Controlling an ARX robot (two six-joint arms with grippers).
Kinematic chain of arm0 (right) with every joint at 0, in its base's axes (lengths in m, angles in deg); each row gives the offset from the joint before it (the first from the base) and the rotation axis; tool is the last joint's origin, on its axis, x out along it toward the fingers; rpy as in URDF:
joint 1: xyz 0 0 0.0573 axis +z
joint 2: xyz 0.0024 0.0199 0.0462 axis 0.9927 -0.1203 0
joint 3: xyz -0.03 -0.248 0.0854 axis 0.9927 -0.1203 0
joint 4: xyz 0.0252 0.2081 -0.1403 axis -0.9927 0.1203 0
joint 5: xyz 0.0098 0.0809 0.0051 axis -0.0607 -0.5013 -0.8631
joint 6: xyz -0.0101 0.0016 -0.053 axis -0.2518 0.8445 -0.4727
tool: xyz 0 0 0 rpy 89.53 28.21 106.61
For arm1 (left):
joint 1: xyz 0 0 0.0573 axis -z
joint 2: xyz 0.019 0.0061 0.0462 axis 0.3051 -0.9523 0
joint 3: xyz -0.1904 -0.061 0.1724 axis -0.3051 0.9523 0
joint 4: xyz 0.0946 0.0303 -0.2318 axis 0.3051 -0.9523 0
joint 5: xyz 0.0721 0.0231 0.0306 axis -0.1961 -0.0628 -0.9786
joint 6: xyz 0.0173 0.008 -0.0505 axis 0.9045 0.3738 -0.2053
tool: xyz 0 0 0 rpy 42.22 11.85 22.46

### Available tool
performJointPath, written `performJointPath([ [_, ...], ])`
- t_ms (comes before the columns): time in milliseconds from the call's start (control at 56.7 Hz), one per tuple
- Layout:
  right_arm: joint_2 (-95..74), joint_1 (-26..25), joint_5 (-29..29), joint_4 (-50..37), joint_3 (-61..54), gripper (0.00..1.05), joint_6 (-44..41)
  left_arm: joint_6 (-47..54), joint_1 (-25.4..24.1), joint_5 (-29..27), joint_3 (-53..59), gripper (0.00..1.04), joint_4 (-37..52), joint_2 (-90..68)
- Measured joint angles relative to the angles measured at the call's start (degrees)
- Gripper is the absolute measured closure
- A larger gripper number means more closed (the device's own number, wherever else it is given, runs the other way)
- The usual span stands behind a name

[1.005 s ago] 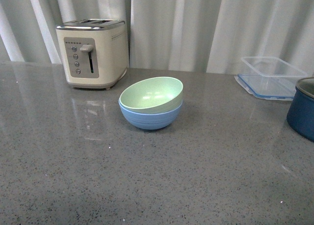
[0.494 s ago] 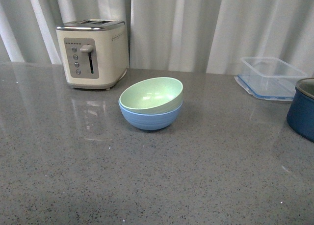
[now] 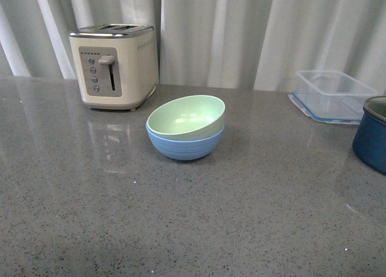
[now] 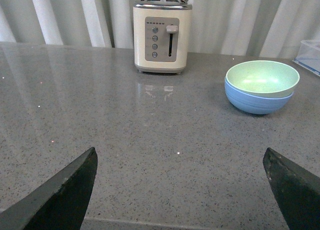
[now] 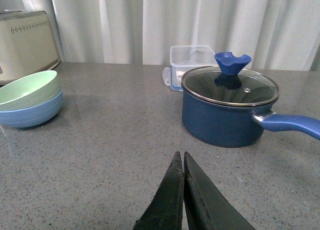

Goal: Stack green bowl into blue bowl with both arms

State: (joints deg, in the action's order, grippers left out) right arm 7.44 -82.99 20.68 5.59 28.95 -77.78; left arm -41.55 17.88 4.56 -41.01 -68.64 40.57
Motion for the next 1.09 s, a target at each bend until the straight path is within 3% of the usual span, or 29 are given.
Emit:
performJointPath([
  [106, 1.8, 0.0, 0.0, 1.8, 0.0, 1.04, 0.0, 0.0, 0.0, 0.0, 0.0, 0.07, 0.0, 0.0],
  [176, 8.5, 0.0, -0.1, 10.6, 0.0, 1.04, 0.0, 0.0, 0.0, 0.0, 0.0, 0.07, 0.0, 0.0],
  [335, 11.1, 0.0, -0.1, 11.5, 0.0, 1.04, 0.0, 0.0, 0.0, 0.0, 0.0, 0.07, 0.0, 0.0],
  [564, 11.1, 0.0, -0.1, 11.6, 0.0, 0.68, -0.1, 0.0, 0.0, 0.0, 0.0, 0.07, 0.0, 0.0],
  [882, 11.1, 0.0, -0.1, 11.6, 0.0, 0.09, -0.1, 0.0, 0.0, 0.0, 0.0, 0.07, 0.0, 0.0],
  [1093, 11.1, 0.0, -0.1, 11.6, 0.0, 0.1, 0.0, 0.0, 0.0, 0.0, 0.0, 0.07, 0.0, 0.0],
])
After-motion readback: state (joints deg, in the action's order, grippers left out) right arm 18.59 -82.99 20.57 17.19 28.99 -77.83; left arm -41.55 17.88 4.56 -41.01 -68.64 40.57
